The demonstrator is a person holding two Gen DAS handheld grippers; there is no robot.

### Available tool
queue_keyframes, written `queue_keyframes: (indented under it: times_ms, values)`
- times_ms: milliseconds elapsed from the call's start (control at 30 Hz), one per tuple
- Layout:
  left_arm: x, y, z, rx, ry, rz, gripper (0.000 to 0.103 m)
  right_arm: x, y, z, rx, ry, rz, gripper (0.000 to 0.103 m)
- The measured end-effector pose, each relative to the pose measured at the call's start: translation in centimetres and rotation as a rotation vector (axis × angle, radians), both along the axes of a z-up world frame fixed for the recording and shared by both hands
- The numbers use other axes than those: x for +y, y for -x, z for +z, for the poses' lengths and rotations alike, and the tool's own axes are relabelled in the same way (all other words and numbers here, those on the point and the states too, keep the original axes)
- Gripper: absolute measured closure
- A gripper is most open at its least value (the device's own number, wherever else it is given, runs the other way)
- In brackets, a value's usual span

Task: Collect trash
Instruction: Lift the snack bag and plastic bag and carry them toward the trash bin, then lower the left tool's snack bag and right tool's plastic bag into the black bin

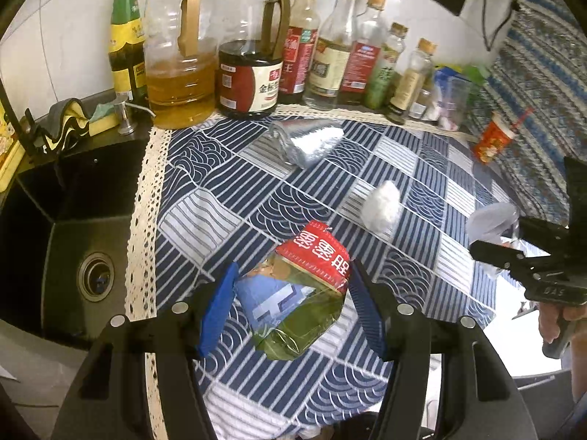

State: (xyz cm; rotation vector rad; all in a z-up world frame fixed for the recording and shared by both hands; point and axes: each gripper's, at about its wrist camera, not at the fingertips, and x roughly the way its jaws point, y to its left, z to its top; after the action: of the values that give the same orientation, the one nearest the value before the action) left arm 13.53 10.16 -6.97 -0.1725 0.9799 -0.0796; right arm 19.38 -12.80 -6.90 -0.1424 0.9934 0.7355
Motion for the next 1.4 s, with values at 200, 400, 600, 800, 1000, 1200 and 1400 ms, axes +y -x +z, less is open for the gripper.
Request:
queue_keyframes:
  times_ms: [200, 400, 600, 800, 1000, 1200, 1400]
  values:
    - [-0.4, 3.1, 0.4, -0.017, 0.01, -0.045, 0.044, 0.6, 3.8, -0.2, 0.004, -0.007, -0.019, 0.045]
    - [-0.7, 5.8, 0.5, -0.023, 0.014, -0.078, 0.044, 1.2, 7.0, -0.5, 0.016, -0.015, -0.027, 0.045]
    - [-1.0, 8.1, 0.2, -0.021, 0.023, -0.096, 0.044, 1.8, 9.6, -1.1, 0.034, -0.024, -0.027, 0.045]
    - [-1.2, 10.1, -0.2, -0.015, 0.035, -0.106, 0.044, 2.2, 11.7, -2.0, 0.054, -0.031, -0.023, 0.045]
    - [-1.3, 12.4, -1.6, 0.011, 0.052, -0.097, 0.044, 2.8, 13.7, -3.4, 0.089, -0.033, -0.009, 0.045]
    - [-1.2, 14.3, -3.2, 0.046, 0.065, -0.086, 0.044, 3.4, 15.7, -5.1, 0.129, -0.03, 0.017, 0.045]
    - [-1.5, 16.1, -5.5, 0.098, 0.072, -0.08, 0.044, 4.1, 17.5, -7.2, 0.182, -0.025, 0.042, 0.045]
